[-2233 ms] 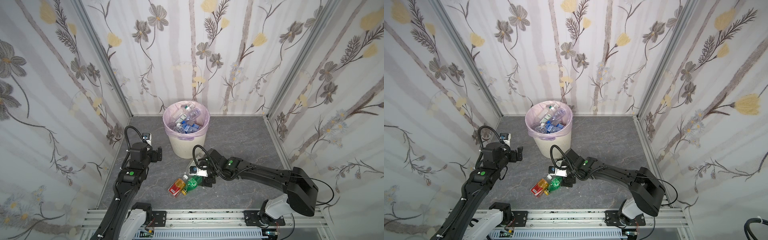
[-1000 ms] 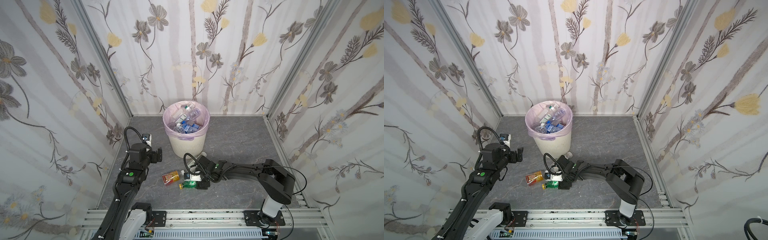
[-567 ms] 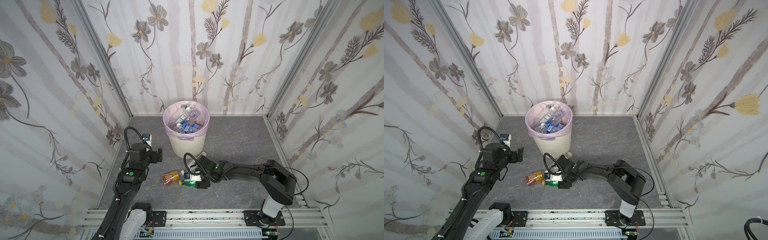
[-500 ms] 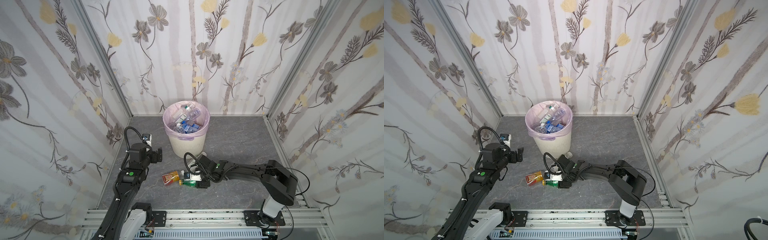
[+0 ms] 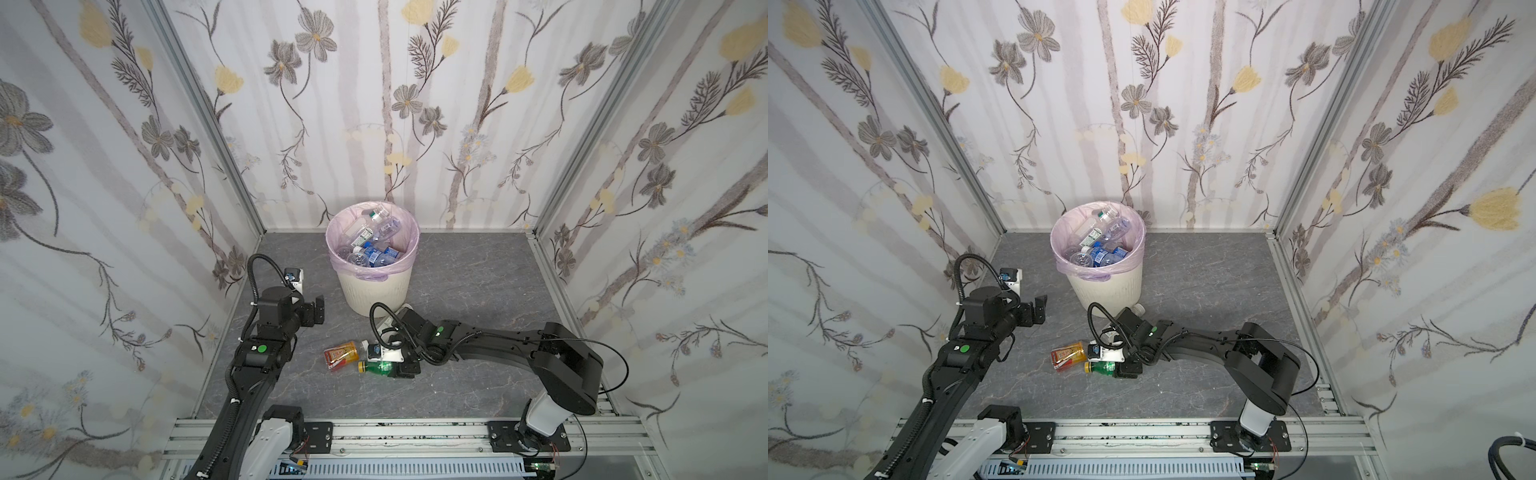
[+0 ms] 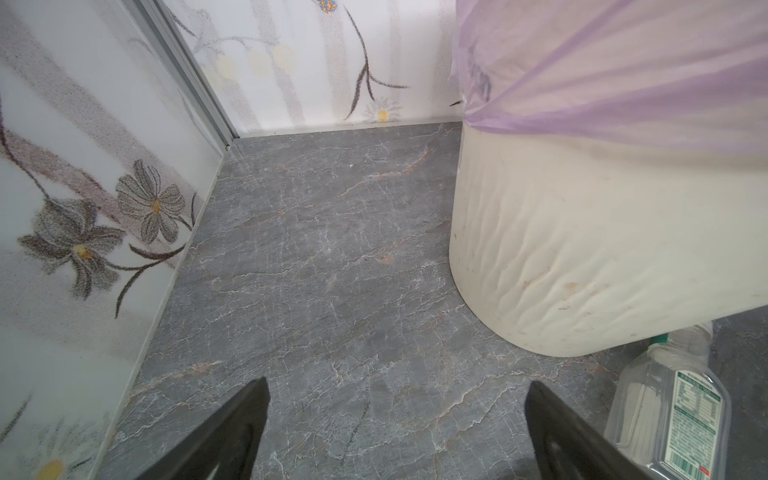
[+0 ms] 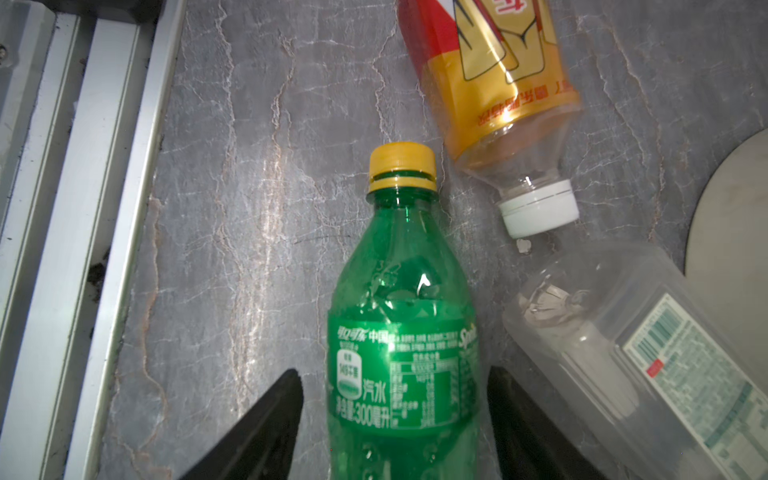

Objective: Put the plastic bottles in the bin
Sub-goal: 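Lower the right gripper onto the green Sprite bottle and close it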

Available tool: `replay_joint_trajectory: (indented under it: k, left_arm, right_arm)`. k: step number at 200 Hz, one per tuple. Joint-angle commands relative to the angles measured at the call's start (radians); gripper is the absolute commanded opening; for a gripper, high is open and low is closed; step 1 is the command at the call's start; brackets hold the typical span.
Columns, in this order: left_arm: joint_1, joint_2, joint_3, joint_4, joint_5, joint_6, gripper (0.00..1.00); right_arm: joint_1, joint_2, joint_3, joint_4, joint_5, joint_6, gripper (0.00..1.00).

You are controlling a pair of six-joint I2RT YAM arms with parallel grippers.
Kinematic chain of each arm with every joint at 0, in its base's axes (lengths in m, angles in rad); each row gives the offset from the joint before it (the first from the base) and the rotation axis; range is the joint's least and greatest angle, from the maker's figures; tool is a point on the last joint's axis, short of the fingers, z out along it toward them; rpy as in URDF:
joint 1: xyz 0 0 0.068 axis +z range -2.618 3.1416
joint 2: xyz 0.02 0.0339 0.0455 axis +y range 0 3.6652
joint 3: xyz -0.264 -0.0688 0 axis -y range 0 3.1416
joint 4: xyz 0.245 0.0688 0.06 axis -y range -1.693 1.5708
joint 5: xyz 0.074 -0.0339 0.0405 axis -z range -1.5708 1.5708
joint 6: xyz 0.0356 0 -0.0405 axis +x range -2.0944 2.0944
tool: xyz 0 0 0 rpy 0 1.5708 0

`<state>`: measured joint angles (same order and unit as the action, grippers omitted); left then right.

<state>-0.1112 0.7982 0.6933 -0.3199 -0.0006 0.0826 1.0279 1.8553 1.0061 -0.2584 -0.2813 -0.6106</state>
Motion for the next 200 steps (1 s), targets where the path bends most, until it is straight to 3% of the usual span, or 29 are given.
replay_joint_trajectory:
  k: [1, 114, 147, 200]
  left_arm:
    - [0.002, -0.007, -0.002, 0.012, 0.001, 0.01, 0.97]
    - [0.003, -0.016, 0.002, 0.01, 0.006, 0.007, 0.97]
    - [0.004, -0.022, 0.0, 0.007, 0.004, 0.009, 0.97]
    - [0.004, -0.02, 0.0, 0.008, 0.003, 0.011, 0.97]
  right_arm:
    - [0.0, 0.024, 0.012, 0.03, -0.019, 0.003, 0.73]
    - [0.0, 0.101, 0.019, 0.07, 0.057, 0.043, 0.7]
    - [-0.002, 0.085, 0.017, 0.068, 0.046, 0.05, 0.54]
    - [-0.006, -0.017, 0.009, 0.053, -0.002, 0.044, 0.54]
